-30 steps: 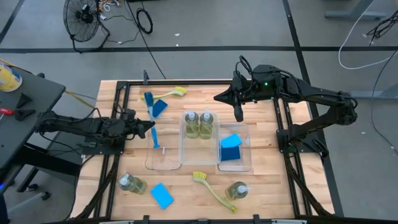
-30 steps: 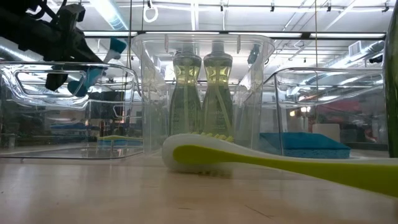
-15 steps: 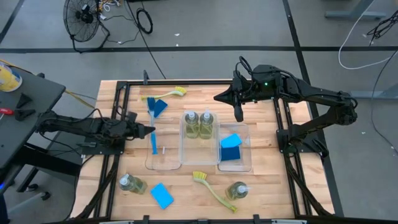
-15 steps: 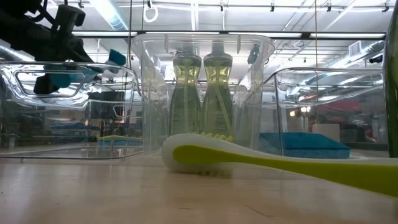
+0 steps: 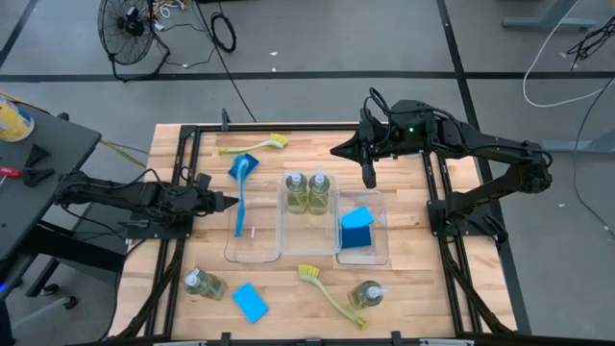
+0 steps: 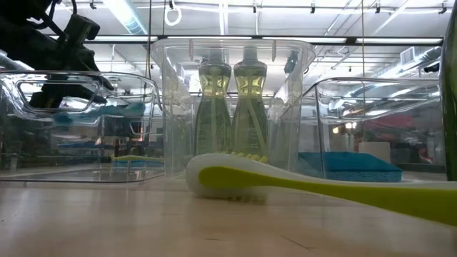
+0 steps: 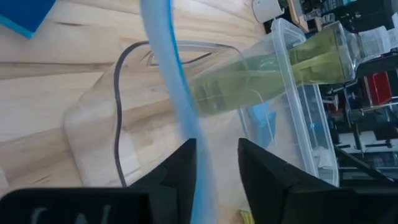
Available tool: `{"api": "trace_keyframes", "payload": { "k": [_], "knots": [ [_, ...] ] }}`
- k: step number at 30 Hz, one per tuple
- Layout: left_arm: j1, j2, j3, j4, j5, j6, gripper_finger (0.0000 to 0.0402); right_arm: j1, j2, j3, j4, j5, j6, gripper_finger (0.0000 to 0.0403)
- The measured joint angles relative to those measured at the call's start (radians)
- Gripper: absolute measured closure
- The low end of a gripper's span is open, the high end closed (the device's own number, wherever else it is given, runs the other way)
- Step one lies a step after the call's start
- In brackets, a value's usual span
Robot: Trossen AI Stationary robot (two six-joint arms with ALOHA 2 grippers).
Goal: Pick & Place Kitchen Sink Supplies
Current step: Put the blue dishwashing brush into the left transparent bin, then put the yellow dishwashing brush into the left transparent bin
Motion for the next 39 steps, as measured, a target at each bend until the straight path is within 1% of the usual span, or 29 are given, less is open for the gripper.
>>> {"api": "trace_keyframes", "payload": {
  "k": [8,13,21,27,32,39],
  "knots": [
    [0.000,-0.001,0.000,0.004,0.003,0.005,0.0206,-0.015,0.000,0.000,-0.006,0.000,-0.006,0.0403],
    [0.000,-0.001,0.000,0.066,0.003,0.055,0.0187,-0.023,0.000,0.000,-0.013,0.000,-0.006,0.0403],
    [0.000,-0.001,0.001,0.178,-0.030,0.129,0.0196,-0.025,0.000,0.000,-0.021,0.000,-0.010,0.0403],
    [0.000,-0.002,0.006,0.325,-0.080,0.263,0.0209,-0.025,0.000,0.000,-0.028,-0.002,-0.010,0.0403],
    [0.018,-0.001,0.074,0.320,-0.152,0.388,0.0220,-0.025,0.000,0.000,-0.028,-0.009,-0.008,0.0403],
    [0.089,0.007,0.193,0.319,-0.156,0.592,0.0225,-0.025,0.000,0.000,-0.028,-0.010,0.001,0.0403]
  ]
}}
